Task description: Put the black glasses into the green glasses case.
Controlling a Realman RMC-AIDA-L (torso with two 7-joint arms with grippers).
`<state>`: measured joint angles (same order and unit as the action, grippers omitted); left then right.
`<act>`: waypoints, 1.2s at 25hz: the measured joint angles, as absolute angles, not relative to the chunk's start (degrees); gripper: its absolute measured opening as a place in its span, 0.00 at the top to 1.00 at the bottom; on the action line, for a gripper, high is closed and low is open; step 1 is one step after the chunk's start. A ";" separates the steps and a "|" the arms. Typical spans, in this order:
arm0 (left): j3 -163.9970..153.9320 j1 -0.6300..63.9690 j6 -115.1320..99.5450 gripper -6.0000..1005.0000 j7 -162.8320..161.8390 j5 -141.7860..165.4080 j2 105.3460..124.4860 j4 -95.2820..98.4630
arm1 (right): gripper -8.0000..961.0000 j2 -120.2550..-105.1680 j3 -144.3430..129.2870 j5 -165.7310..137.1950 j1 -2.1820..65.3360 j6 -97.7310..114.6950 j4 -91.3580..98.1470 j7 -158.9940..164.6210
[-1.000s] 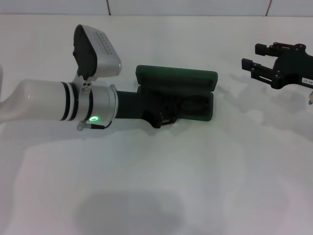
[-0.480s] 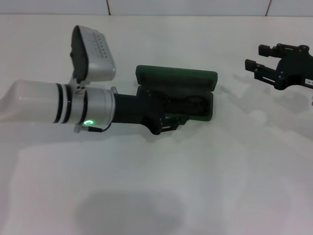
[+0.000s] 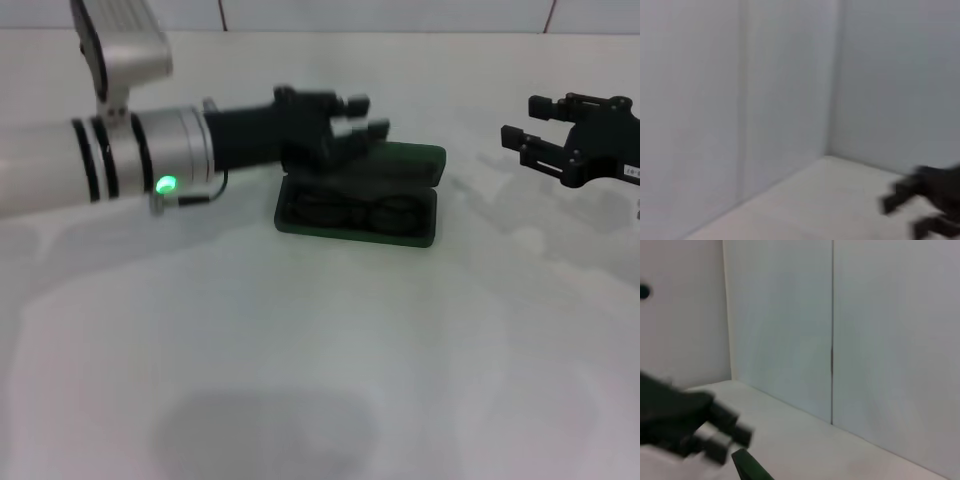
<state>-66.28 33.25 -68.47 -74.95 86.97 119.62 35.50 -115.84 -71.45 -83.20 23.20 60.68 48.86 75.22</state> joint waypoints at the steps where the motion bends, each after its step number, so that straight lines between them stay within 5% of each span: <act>1: -65.99 34.14 -66.35 0.61 -76.34 86.44 119.63 35.34 | 0.48 -115.84 -71.49 -83.15 23.20 60.69 48.86 75.20; 13: -69.10 46.47 -48.64 0.61 -96.68 103.53 119.64 30.75 | 0.48 -115.93 -71.49 -83.13 22.58 60.72 47.62 74.67; 30: -69.06 38.82 -52.68 0.61 -94.51 103.85 119.88 31.01 | 0.47 -115.84 -71.01 -82.95 23.02 60.11 46.57 73.71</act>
